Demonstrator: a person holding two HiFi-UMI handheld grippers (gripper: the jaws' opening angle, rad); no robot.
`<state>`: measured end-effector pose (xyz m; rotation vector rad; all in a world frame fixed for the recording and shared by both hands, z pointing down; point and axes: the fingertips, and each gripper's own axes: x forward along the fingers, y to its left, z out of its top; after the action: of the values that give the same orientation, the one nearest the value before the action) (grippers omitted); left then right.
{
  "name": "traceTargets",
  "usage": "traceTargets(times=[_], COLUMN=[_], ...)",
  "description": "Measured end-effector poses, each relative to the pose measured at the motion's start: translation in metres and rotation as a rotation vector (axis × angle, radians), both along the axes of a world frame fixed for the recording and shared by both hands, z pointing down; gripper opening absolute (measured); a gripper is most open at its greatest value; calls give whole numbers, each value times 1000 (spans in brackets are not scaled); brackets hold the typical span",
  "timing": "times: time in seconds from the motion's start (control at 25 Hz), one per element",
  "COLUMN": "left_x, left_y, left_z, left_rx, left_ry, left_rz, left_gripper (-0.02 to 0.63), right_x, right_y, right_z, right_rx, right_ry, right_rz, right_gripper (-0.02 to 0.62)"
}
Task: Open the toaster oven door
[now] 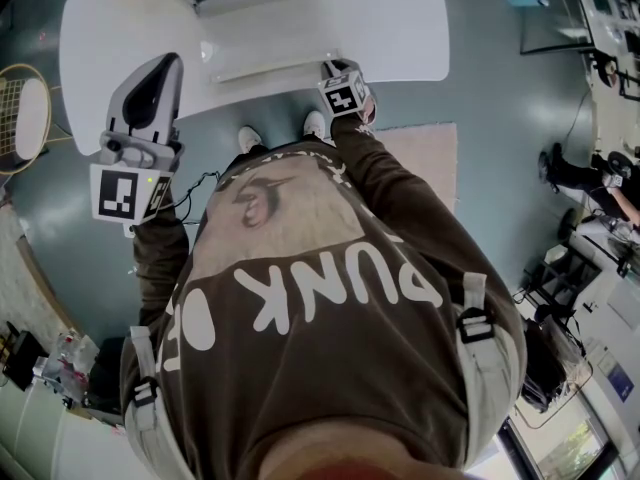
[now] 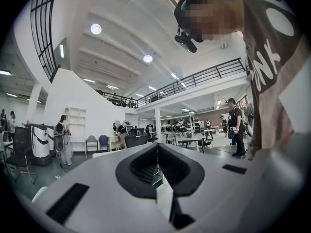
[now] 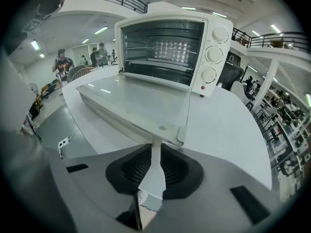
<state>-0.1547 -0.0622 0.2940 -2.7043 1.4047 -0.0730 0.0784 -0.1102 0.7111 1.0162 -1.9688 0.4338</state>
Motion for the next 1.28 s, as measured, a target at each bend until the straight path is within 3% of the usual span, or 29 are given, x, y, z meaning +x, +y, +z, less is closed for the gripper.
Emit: traceTargets(times=[0.4,0.88,1.08,1.28], left_x=[3,10,10,8], left_y=[-3,-7,-6,-6], left_z=[0,3,2,4], left_rx=[6,-4,-5,-3], left_ry=[8,6,10,14], left_rz=[6,23,23,28], left_gripper=[5,5,5,5], right_x=[4,3,3,1], right_y=[4,2,1,2], right_z=[-9,1,5,9], right_rx=[14,-47,-116,-319], right_ry=[5,-13,-8,-78], right_rz=[-11,-12,5,89], right_gripper=[57,61,61,57])
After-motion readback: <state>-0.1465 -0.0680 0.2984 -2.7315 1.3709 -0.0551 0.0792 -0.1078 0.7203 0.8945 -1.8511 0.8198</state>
